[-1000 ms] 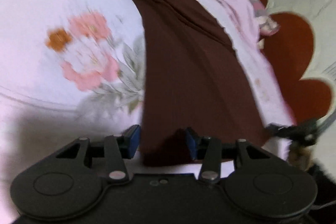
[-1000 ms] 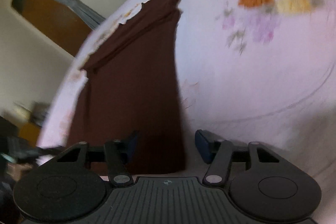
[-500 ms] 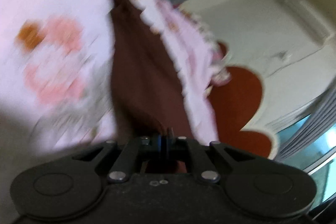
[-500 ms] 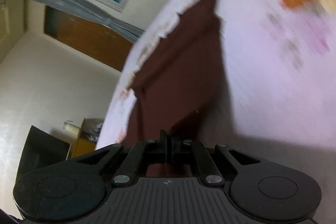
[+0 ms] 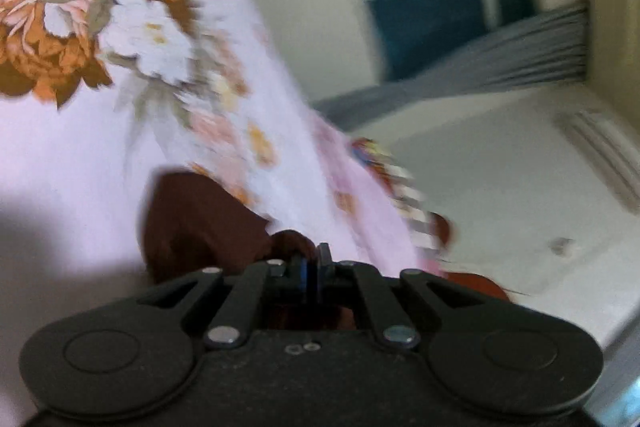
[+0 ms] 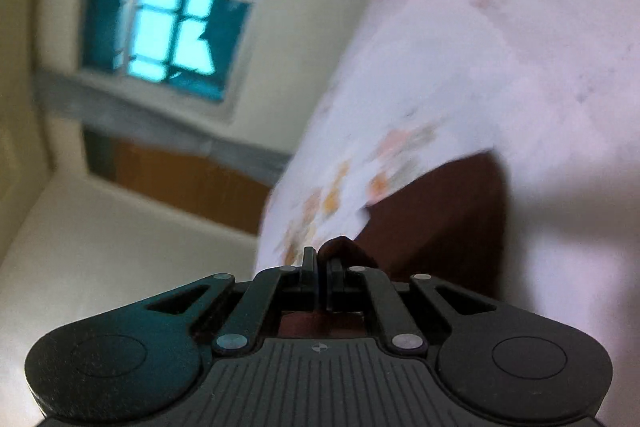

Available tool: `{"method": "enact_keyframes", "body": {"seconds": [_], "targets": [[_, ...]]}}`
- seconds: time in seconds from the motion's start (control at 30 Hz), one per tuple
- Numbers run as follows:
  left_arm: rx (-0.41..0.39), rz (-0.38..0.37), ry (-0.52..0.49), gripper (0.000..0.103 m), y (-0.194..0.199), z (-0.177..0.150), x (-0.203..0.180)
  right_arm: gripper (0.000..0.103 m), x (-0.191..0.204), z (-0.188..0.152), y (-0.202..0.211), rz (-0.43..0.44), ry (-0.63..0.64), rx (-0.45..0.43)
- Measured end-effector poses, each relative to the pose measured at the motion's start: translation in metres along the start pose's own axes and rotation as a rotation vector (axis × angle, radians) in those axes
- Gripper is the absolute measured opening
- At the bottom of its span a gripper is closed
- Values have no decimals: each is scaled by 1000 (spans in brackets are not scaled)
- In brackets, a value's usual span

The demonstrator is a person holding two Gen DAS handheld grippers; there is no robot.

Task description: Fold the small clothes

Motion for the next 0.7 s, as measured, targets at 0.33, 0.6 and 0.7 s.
{"method": "enact_keyframes", "body": {"seconds": [0.33,0.6,0.7], "targets": [[-19,252,-306,68,43,21,21,23,-48,18,18,-359,460,-109],[243,369,-1024,48,1,-25,-18,47,-11,-26,-31,-442,980,-75],[310,356,-1090,48,-18,-29,-13,47,-18,-29,-43,-481,1071,-63]]}}
Point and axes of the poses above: each gripper's, at about its wrist camera, not at the fingertips, and y roughly against the way its jaws point, x to its left, z to its top, the point moved 9 cm from there along -y, roughly the way its jaws point, and after that the axes turned 7 degrees about -z, right-handed, at the moved point
